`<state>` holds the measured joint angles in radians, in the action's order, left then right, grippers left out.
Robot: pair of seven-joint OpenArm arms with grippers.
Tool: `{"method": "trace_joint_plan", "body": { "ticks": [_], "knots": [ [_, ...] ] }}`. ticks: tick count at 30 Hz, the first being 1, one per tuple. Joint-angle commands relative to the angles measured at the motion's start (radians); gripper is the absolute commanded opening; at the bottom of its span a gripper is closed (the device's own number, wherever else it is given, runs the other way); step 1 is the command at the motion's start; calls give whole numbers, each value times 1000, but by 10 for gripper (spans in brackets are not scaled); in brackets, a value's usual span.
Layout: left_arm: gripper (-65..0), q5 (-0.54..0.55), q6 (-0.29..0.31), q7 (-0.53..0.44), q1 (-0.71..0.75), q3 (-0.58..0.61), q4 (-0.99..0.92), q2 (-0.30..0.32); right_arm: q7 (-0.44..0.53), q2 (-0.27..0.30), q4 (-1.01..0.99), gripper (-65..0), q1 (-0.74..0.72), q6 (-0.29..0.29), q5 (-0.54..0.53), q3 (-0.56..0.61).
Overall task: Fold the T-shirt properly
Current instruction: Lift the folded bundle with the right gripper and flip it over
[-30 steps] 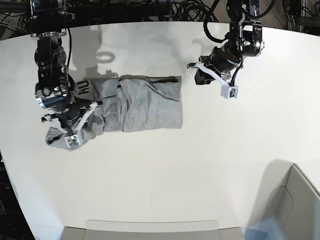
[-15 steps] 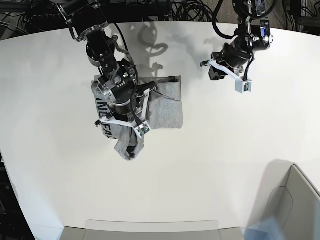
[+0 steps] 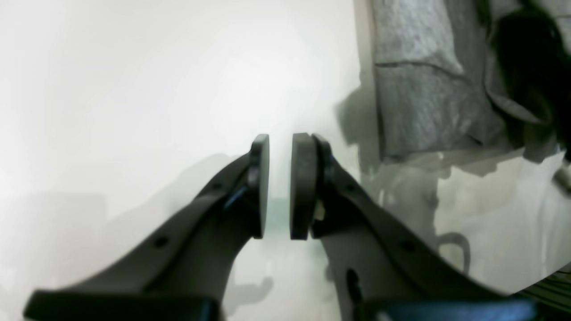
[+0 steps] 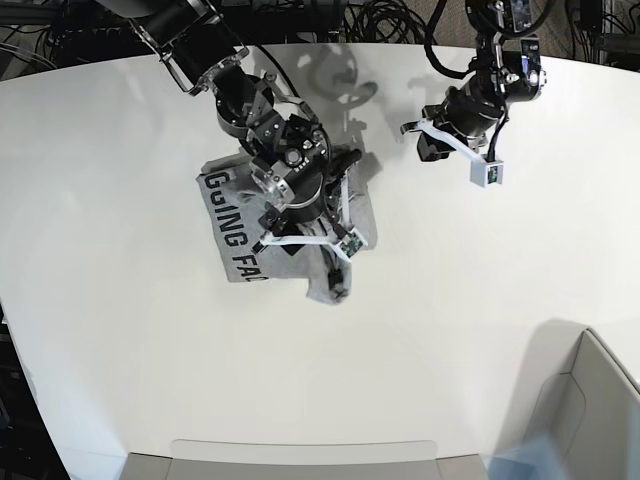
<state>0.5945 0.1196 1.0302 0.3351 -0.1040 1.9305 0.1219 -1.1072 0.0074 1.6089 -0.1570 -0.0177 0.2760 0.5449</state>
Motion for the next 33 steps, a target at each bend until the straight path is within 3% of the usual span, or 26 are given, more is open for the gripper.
{"method": "trace_joint_plan", "body": {
  "ticks": [1,7,12,16,23,26,31,33],
  "knots": [
    [-566,9,5,-14,5,-1,19,3,11,-7,20,-326,-19,5,12,1],
    [-566,9,5,-14,8,-1,19,3,14,-10,69,-326,-16,5,7,8],
    [-566,9,5,-14,8,-1,14,3,19,-19,95,-326,-22,5,7,102],
    [-566,9,5,-14,8,-1,14,2,115,-22,92,-326,-22,5,9,149],
    [-566,9,5,-14,9,-1,16,2,132,-48,129,-336,-37,6,15,65],
    [-566,9,5,-14,9,-1,16,-1,131,-31,143,-421,-37,6,15,-27],
    [-567,11,7,-14,9,11,37,-1,129,38,140,-649,-28,5,6,-133],
    [-567,11,9,-17,9,40,70,-3,129,61,133,-650,-17,-3,4,-187]
  ]
}}
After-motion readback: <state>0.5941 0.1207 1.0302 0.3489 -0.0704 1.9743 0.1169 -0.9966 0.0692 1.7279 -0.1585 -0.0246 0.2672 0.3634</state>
